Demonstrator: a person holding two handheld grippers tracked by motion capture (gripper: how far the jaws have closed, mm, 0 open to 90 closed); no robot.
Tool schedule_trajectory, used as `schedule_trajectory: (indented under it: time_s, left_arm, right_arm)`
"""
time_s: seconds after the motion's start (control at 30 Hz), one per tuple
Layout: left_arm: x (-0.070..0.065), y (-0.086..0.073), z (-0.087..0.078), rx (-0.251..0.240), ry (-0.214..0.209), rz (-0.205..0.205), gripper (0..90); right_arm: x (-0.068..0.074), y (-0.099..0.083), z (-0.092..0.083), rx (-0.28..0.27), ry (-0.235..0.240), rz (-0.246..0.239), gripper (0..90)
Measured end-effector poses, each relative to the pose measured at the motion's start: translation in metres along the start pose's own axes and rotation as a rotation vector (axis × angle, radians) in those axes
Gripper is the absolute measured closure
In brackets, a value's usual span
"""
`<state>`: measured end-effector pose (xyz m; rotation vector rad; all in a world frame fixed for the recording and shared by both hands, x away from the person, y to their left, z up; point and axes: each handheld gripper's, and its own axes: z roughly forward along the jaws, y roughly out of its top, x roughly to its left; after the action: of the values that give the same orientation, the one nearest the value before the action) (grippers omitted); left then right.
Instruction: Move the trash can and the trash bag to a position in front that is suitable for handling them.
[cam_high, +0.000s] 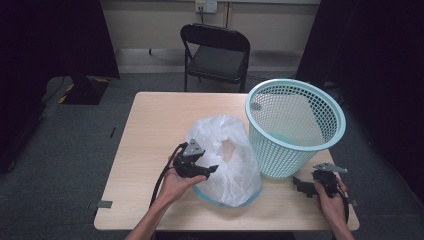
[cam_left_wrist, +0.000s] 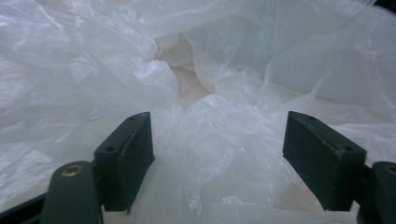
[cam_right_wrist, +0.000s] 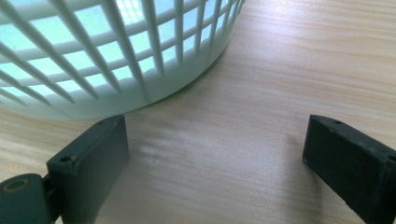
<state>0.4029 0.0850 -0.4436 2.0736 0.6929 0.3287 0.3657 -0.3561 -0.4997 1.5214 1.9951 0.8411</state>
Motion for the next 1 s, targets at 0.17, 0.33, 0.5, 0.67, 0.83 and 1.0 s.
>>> schedule_trajectory:
  time_s: [0.17,0.33,0.5,0.67,0.83,1.0]
  left_arm:
    - [-0.006,-0.003,0.017,0.079,-0.006,0.05,27.3]
    - [-0.011,-0.008,0.023,0.134,-0.022,0.096,54.3]
    - [-0.008,-0.014,0.015,0.139,-0.055,0.077,79.8]
    - [0.001,-0.023,-0.005,0.112,-0.049,0.049,88.7]
    - [0.015,-0.037,-0.035,0.079,-0.015,0.005,89.5]
    - [0.026,-0.054,-0.061,0.066,0.014,-0.031,89.6]
  right_arm:
    - [0.0,0.0,0.0,0.0,0.0,0.0,6.2]
    - [0.0,0.0,0.0,0.0,0.0,0.0,6.2]
    - [0.0,0.0,0.0,0.0,0.0,0.0,6.2]
    - [0.0,0.0,0.0,0.0,0.0,0.0,6.2]
    - [0.0,0.0,0.0,0.0,0.001,0.0,6.0]
    - [0.0,0.001,0.001,0.001,0.004,-0.001,5.6]
